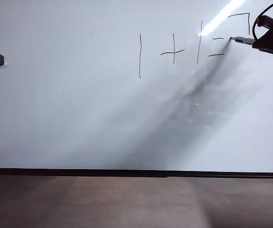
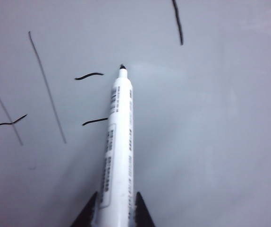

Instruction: Reach to the right to find the marker pen, pick it up, and write the answer to the math problem on the whiteboard.

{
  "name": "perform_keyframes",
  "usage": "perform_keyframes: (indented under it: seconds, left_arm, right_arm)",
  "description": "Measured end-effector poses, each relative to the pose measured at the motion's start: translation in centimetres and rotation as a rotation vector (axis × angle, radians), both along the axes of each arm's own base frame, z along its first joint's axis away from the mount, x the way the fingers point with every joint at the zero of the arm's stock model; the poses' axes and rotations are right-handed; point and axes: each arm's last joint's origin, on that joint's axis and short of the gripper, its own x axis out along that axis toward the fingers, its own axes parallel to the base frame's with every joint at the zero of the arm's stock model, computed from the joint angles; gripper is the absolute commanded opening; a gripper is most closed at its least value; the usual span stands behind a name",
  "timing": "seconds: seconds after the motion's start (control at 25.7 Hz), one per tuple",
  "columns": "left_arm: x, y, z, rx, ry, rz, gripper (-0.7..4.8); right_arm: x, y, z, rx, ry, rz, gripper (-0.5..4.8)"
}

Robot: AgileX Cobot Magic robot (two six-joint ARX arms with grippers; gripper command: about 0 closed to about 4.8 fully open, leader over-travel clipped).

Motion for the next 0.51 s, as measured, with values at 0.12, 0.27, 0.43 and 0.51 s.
perform_keyframes:
  seconds: [0.12,0.27,0.43,0.51]
  left_arm:
    - [0.0,0.0,0.0,0.0,0.0,0.0,-0.04]
    - [0.0,0.0,0.0,0.0,0.0,0.0,-0.05]
    - [0.0,0.0,0.0,0.0,0.0,0.0,-0.04]
    - [0.0,0.0,0.0,0.0,0.0,0.0,-0.05]
  right_arm:
    - [-0.1,-1.0,0.1,0.0,-0.009,-0.033,-0.08]
    - [-0.2,-2.5,0.2,0.016,-0.015,-0.081,-0.08]
    - [-0.4,-3.0,0.4,0.033,-0.024,-0.011,-0.08]
    - [-0.4,-1.8,0.7,0.031,-0.035,0.039,-0.08]
